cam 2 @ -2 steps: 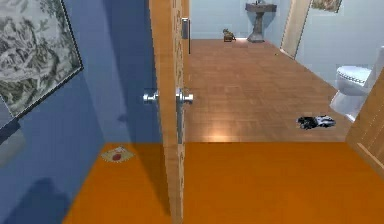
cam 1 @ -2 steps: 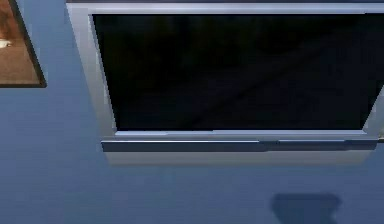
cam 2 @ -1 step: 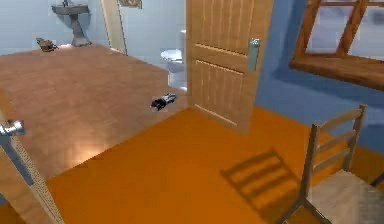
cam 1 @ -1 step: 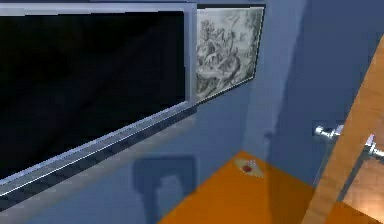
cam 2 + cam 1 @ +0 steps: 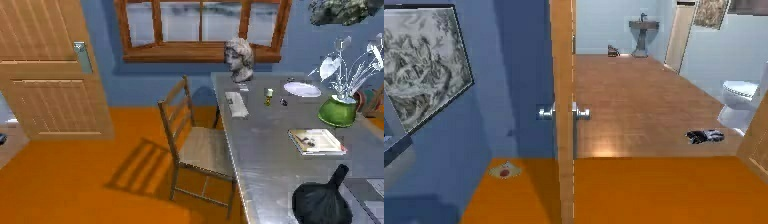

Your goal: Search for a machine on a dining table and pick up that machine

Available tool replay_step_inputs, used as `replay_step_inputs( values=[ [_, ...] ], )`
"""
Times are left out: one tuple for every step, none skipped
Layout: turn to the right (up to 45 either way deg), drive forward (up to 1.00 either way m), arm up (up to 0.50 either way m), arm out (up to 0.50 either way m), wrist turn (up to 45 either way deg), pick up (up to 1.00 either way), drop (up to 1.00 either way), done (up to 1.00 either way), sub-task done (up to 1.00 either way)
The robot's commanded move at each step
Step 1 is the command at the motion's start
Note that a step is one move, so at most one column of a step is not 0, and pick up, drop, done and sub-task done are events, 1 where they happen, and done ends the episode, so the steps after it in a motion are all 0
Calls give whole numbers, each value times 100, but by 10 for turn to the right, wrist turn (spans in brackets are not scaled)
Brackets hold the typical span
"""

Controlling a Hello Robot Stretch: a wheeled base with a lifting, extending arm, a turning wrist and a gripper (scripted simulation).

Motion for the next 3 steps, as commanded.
replay_step_inputs(
  values=[
    [450, 0, 0, 0, 0, 0, 0, 0, 0],
    [120, 0, 0, 0, 0, 0, 0, 0, 0],
    [0, 0, 50, 0, 0, 0, 0, 0, 0]
  ],
)
